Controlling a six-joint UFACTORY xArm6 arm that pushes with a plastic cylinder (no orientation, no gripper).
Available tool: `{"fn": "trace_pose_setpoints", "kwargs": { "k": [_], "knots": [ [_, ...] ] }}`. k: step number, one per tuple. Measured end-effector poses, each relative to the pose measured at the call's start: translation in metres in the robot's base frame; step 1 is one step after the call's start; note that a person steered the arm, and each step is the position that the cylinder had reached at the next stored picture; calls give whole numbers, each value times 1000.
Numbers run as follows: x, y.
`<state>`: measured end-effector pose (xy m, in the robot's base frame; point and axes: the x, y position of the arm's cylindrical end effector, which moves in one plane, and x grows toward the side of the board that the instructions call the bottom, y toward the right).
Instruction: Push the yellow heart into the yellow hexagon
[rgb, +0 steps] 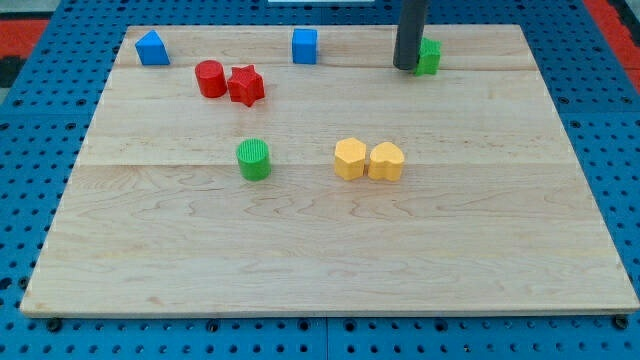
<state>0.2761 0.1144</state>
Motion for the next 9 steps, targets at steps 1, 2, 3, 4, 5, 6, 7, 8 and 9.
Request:
{"fn": "trace_pose_setpoints", "kwargs": {
  "k": [1,2,3,4,5,6,7,8,9],
  "knots": [
    [-7,33],
    [-27,55],
    [-24,55],
    [-24,-1],
    [4,-19],
    [95,-34],
    [177,0],
    [161,-39],
    [128,-97]
  ]
}}
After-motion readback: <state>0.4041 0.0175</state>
